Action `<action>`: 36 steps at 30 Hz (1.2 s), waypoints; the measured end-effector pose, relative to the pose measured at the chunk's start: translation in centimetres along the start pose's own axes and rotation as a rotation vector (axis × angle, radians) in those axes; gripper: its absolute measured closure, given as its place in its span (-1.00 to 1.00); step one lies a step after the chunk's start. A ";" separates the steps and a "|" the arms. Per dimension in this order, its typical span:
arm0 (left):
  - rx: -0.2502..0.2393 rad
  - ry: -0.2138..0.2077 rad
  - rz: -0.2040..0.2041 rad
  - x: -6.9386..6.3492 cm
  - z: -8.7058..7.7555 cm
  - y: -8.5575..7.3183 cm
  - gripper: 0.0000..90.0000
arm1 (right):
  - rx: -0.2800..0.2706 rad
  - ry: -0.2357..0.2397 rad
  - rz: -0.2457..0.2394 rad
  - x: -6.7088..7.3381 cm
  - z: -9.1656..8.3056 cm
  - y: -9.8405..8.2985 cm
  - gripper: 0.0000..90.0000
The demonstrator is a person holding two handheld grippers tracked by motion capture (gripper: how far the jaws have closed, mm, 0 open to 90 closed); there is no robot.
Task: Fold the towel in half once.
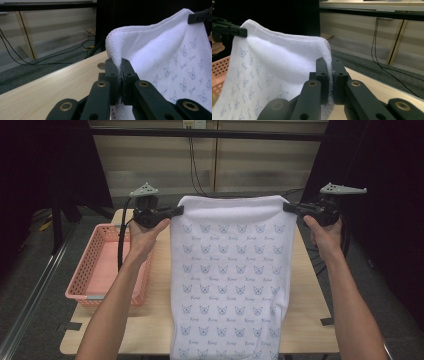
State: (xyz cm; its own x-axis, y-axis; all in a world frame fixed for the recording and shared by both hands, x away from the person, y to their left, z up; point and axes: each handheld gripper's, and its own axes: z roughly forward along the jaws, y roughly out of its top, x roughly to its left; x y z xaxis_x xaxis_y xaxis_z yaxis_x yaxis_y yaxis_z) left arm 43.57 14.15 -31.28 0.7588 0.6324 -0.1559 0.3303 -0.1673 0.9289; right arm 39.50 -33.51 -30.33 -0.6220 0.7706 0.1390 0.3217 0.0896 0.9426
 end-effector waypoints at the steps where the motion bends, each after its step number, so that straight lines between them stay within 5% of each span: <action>1: -0.006 -0.001 0.003 0.0 0.2 0.4 0.93 | -0.001 -0.009 0.005 -0.3 0.1 0.1 0.92; 9: -0.046 0.001 0.023 0.1 0.7 3.3 0.93 | -0.006 -0.052 0.029 -1.8 0.5 1.5 0.92; 12: -0.046 -0.014 0.034 -0.2 0.5 3.1 0.93 | -0.038 -0.048 0.026 -1.6 0.0 2.1 0.92; 20: 0.025 -0.044 0.036 -1.5 0.5 -1.1 0.93 | 0.022 -0.021 0.010 -0.3 -1.2 -1.2 0.92; 27: 0.070 -0.096 0.059 -3.9 -1.8 -4.9 0.93 | 0.089 0.022 0.031 1.7 -3.1 -5.4 0.92; 31: 0.082 -0.135 0.020 -5.0 -3.4 -7.3 0.93 | 0.160 0.071 0.019 3.8 -3.9 -8.5 0.92; 36: 0.176 -0.166 0.030 -7.3 -5.0 -11.5 0.93 | 0.260 0.127 0.016 6.9 -5.2 -12.3 0.92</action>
State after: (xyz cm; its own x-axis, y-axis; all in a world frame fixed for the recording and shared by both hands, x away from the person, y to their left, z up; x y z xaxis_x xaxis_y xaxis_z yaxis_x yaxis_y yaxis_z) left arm 31.43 15.23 -39.15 0.8470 0.4943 -0.1956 0.3879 -0.3230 0.8633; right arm 27.53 -32.59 -39.39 -0.6947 0.6894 0.2052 0.4939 0.2497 0.8329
